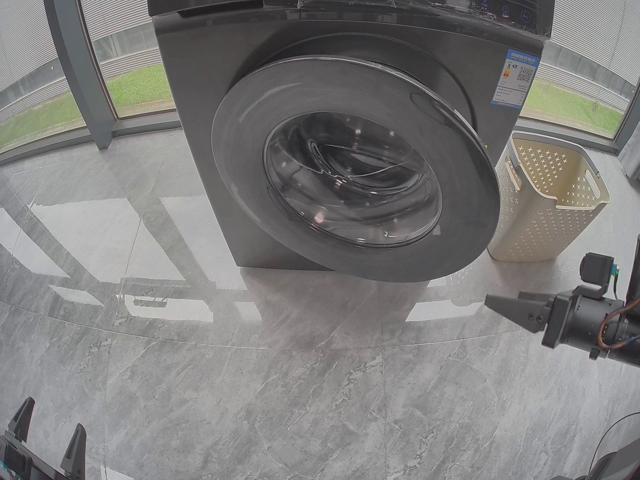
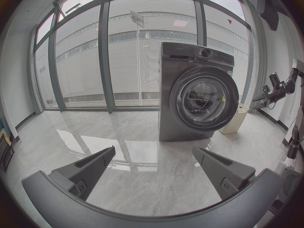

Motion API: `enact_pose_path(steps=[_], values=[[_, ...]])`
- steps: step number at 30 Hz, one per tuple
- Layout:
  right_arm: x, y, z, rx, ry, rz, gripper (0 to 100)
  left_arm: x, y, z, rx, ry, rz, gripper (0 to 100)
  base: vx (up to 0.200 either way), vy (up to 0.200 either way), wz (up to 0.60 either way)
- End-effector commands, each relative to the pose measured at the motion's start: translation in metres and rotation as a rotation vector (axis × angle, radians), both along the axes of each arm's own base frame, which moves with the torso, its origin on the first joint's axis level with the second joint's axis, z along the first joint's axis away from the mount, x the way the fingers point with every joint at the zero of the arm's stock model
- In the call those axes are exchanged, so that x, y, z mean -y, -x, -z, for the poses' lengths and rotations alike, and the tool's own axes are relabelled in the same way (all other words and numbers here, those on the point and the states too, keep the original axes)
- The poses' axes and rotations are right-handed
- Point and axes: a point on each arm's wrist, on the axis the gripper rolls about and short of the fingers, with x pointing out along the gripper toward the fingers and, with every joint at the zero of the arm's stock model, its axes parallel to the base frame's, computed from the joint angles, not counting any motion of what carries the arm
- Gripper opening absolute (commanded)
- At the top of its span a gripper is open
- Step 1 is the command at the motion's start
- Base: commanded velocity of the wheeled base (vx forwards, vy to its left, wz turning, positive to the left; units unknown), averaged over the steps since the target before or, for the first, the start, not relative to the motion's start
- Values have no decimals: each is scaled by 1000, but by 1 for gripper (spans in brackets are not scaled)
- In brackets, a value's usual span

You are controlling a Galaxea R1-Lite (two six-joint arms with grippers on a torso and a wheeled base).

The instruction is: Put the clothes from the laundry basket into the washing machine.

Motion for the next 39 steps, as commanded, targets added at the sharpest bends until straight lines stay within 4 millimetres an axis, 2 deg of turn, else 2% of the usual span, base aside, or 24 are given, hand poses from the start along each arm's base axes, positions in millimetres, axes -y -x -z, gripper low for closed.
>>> enact_pose_path(steps=[1,12,22,27,31,33,35,36,37,38,39], values=[[-15,-29,-1,-25,2,1,100,0,-1,5,-10,0,-1,100,200,0,0],[-28,-58,-18,17,-23,10,100,0,-1,5,-10,5,-1,100,200,0,0],[-20,-88,-36,148,-66,122,100,0,-1,5,-10,-2,0,100,200,0,0],[-21,-94,-42,212,-86,177,100,0,-1,5,-10,2,0,100,0,0,0],[-20,-92,-40,215,-79,211,100,0,-1,5,-10,3,0,100,0,0,0],[-20,-85,-33,196,-67,206,100,0,-1,5,-10,3,0,100,0,0,0],[-16,-52,-17,162,-25,141,100,0,-1,5,-10,5,0,100,0,0,0],[-16,-47,-16,161,-21,125,100,0,-1,5,-10,5,0,100,0,0,0],[-17,-26,-10,162,-8,54,100,0,-1,5,-10,5,0,100,0,0,0],[-16,-17,-7,162,-2,23,100,0,-1,5,-10,6,0,100,0,0,0],[-10,18,3,181,20,-81,100,0,-1,5,-10,6,0,100,0,0,0]])
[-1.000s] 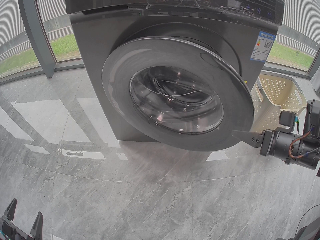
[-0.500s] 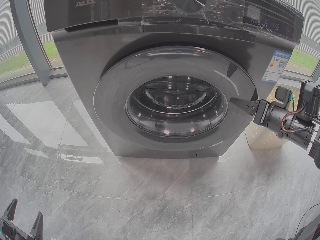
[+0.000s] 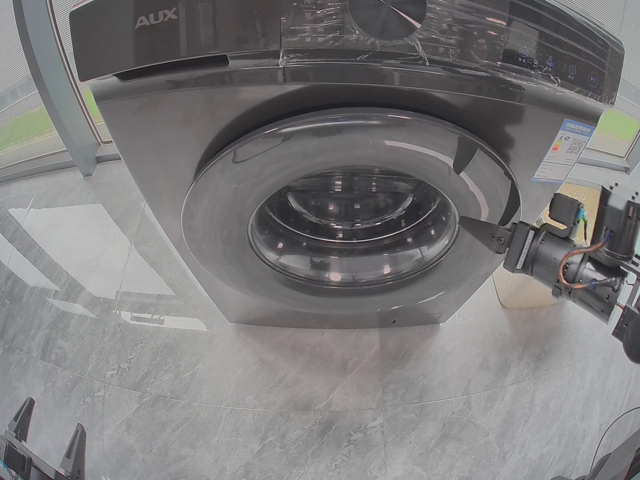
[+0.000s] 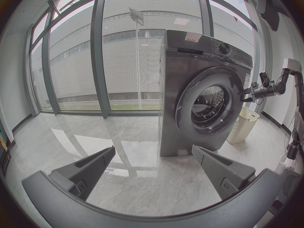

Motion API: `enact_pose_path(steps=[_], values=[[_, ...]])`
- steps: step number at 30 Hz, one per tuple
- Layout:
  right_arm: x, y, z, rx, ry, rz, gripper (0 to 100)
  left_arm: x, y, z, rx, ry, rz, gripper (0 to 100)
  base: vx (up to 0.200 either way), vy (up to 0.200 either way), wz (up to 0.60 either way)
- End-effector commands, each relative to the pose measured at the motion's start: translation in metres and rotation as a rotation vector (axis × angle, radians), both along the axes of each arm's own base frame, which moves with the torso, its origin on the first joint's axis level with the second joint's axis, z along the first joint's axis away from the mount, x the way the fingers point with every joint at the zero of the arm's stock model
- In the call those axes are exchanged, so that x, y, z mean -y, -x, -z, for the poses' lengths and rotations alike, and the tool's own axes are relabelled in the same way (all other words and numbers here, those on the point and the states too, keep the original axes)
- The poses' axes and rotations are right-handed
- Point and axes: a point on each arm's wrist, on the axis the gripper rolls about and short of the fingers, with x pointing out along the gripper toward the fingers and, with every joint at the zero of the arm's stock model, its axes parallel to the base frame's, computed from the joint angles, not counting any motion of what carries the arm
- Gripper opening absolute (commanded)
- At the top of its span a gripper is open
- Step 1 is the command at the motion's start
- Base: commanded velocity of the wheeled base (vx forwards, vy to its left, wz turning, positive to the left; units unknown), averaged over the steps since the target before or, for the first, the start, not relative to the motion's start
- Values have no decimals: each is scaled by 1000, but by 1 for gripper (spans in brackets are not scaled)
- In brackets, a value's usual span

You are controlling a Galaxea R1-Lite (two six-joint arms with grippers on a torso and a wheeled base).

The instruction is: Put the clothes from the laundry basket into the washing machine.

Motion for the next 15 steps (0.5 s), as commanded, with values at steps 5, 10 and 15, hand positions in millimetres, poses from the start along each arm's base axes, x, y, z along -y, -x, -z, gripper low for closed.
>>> enact_pose_path(steps=[5,10,15], values=[[53,160,52,124,156,-245,100,0,-1,5,-8,2,0,100,0,0,0],[85,193,60,248,144,18,100,0,-1,5,-8,2,0,100,0,0,0],[96,235,80,322,169,163,100,0,-1,5,-8,4,0,100,0,0,0]])
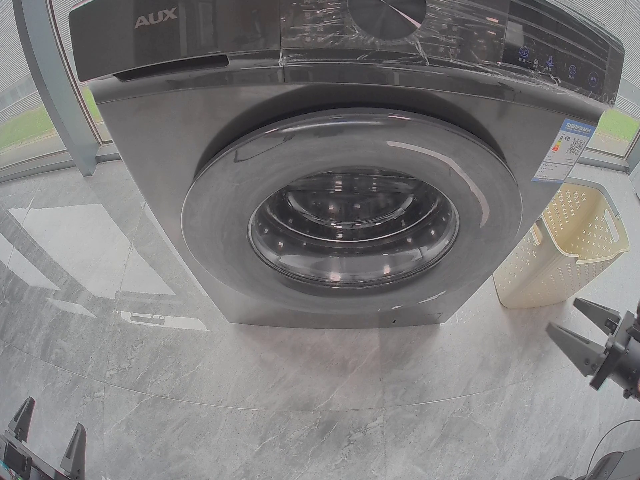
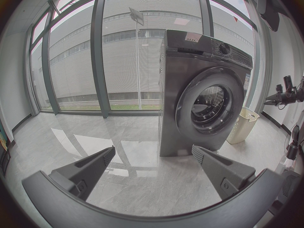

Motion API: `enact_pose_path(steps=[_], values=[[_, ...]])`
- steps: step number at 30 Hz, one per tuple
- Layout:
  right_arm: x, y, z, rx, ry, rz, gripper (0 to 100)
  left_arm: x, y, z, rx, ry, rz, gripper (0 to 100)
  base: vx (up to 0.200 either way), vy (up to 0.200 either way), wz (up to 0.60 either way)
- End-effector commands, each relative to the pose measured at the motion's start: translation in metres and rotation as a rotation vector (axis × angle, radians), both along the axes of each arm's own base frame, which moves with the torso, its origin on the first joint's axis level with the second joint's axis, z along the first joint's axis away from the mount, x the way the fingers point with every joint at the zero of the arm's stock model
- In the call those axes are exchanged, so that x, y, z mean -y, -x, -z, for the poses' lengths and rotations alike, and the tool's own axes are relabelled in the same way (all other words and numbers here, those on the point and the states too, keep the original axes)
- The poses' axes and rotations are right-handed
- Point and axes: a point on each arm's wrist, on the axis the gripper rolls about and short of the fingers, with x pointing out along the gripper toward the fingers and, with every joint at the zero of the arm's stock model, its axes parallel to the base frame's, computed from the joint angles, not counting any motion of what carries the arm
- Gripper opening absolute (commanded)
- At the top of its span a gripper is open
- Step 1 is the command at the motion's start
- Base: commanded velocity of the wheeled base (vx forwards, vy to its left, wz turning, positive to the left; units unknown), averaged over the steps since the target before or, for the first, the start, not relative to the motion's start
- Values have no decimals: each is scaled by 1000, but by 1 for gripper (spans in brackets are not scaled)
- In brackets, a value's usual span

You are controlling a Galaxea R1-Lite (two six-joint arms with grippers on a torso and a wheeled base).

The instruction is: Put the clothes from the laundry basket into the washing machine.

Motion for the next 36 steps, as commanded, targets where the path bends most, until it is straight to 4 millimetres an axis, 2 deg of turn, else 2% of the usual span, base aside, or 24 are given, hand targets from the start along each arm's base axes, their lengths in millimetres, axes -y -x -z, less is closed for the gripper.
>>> enact_pose_path(steps=[1,6,11,16,20,22,26,28,36], values=[[38,101,50,260,23,249,100,0,-1,5,-7,2,0,100,0,0,0],[38,116,73,259,47,314,100,0,-1,5,-7,2,2,100,0,0,0],[38,115,87,157,73,361,100,0,-1,5,-7,2,2,100,0,0,0],[41,115,89,140,110,464,100,0,-1,5,-7,3,2,100,0,0,0],[41,115,89,143,111,466,100,0,-1,5,-7,-4,0,100,0,0,0],[42,115,92,108,128,543,100,0,-1,5,-7,-7,0,100,0,0,0],[41,115,94,97,167,488,100,0,-1,5,-7,-7,0,100,0,0,0],[39,115,94,119,219,389,100,0,0,5,-6,-4,0,100,0,0,0],[40,114,94,106,183,420,100,0,0,5,-6,-4,0,100,0,0,0]])
